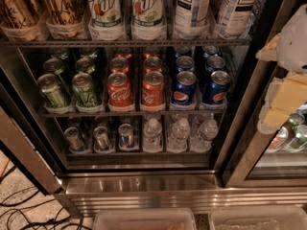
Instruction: Pick 7up can from top shelf of fridge
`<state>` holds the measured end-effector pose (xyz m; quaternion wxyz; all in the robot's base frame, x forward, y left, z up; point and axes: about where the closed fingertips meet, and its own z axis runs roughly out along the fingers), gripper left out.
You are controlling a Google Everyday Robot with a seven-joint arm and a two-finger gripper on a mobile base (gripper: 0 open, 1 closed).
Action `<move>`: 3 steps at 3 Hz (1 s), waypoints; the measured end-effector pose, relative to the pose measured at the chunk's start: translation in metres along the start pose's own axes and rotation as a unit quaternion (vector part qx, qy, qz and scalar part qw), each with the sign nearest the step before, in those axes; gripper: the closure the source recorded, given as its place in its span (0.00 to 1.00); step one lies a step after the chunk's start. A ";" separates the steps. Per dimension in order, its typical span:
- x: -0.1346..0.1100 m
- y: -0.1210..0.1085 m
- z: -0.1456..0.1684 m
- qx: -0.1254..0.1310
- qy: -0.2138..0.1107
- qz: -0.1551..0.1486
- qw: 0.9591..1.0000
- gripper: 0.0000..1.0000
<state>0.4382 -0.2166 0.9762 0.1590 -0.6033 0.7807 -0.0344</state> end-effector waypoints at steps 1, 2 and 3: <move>-0.008 -0.003 -0.001 0.006 -0.002 0.000 1.000 0.00; -0.032 -0.008 0.005 0.008 -0.022 0.001 1.000 0.00; -0.064 -0.009 0.011 0.010 -0.057 0.004 0.998 0.00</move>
Offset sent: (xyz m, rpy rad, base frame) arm 0.0293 0.0552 0.0005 0.0840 -0.0275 0.0067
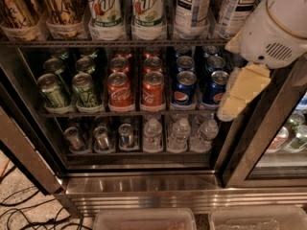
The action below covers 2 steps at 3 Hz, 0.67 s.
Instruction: Pick 7up can from top shelf of fridge
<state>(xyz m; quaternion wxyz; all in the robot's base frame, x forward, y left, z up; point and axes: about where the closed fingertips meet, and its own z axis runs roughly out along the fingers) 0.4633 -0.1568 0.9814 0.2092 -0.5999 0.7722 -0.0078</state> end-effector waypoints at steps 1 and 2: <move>-0.034 0.008 0.006 0.011 -0.057 0.030 0.998 0.00; -0.073 0.019 0.009 0.031 -0.126 0.080 0.988 0.00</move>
Offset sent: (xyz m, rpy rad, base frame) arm 0.0062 0.1210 0.0196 0.4863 -0.1612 -0.2083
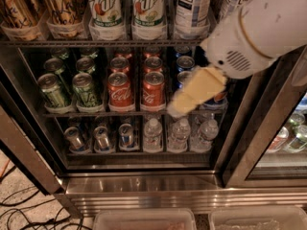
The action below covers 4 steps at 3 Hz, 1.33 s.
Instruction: Pick 7up can from top shelf of fridge
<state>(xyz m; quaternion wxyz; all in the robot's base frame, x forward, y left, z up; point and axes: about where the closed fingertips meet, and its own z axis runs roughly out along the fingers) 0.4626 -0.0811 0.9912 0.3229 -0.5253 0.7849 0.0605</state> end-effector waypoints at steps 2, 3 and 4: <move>-0.060 0.021 0.045 0.023 -0.108 0.137 0.984 0.00; -0.075 0.009 0.039 0.048 -0.139 0.152 0.977 0.00; -0.076 0.009 0.038 0.049 -0.140 0.151 0.977 0.00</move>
Offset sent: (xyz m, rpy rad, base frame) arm 0.0695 0.1109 -0.0033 0.5786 -0.1206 -0.3918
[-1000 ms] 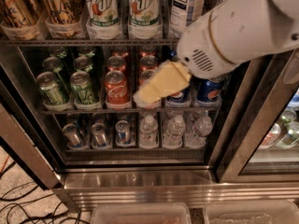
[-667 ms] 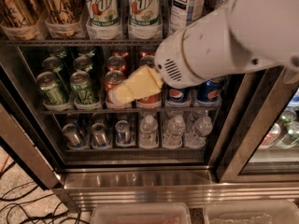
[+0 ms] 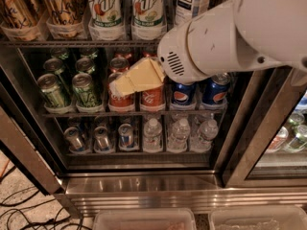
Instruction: Pick 7up can from top shelf of fridge
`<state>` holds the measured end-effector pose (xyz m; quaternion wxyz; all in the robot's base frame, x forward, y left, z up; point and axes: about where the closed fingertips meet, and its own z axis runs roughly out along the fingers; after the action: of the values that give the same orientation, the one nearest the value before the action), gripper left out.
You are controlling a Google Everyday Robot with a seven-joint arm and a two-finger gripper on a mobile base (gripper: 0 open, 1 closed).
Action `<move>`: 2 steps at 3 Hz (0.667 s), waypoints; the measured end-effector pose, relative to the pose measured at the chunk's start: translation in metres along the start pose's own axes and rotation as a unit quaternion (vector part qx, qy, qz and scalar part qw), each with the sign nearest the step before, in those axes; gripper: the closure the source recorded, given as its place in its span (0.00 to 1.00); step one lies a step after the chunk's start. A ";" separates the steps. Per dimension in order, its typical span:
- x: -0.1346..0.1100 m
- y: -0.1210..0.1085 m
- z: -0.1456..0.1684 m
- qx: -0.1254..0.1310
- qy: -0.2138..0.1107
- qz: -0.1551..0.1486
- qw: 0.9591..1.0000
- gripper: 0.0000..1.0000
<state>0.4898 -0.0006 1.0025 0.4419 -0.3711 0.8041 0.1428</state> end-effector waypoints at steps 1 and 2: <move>-0.002 0.003 0.001 0.011 -0.012 -0.008 1.000 0.00; 0.015 0.013 0.011 0.029 -0.031 -0.008 0.999 0.00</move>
Offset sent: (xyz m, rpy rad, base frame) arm 0.0155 -0.0027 -0.0613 0.1253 -0.2434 -0.1722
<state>0.4819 0.0077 0.9827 0.4783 -0.3598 0.7909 0.1277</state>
